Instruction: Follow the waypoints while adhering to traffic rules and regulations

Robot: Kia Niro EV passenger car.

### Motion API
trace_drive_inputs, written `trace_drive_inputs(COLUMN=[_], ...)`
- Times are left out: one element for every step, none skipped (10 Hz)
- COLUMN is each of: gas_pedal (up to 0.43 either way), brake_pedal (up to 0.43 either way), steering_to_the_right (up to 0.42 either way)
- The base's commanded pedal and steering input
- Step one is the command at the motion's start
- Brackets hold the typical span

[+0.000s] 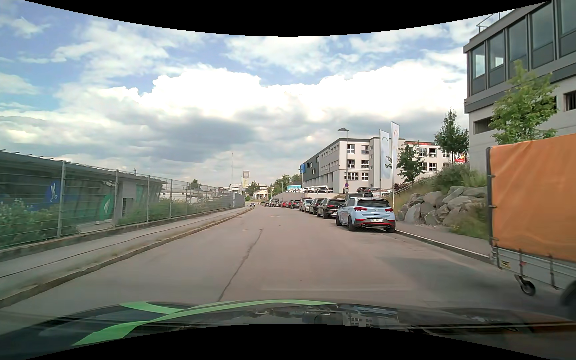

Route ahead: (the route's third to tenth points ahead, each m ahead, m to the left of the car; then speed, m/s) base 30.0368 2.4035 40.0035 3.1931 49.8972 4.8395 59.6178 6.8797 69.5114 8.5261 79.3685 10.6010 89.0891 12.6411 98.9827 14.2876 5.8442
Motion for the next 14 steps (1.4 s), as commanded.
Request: trace_drive_inputs(gas_pedal=[0.138,0.138,0.138,0.130,0.110,0.067,0.047,0.047,0.047,0.020,0.020,0.020,0.020,0.020], brake_pedal=[0.000,0.000,0.000,0.000,0.000,0.000,0.000,0.000,0.000,0.000,0.000,0.000,0.000,0.000], steering_to_the_right=[-0.003,-0.006,-0.008,-0.009,-0.012,-0.017,-0.021,-0.022,-0.022,-0.023,-0.022,-0.023,-0.023,-0.023])
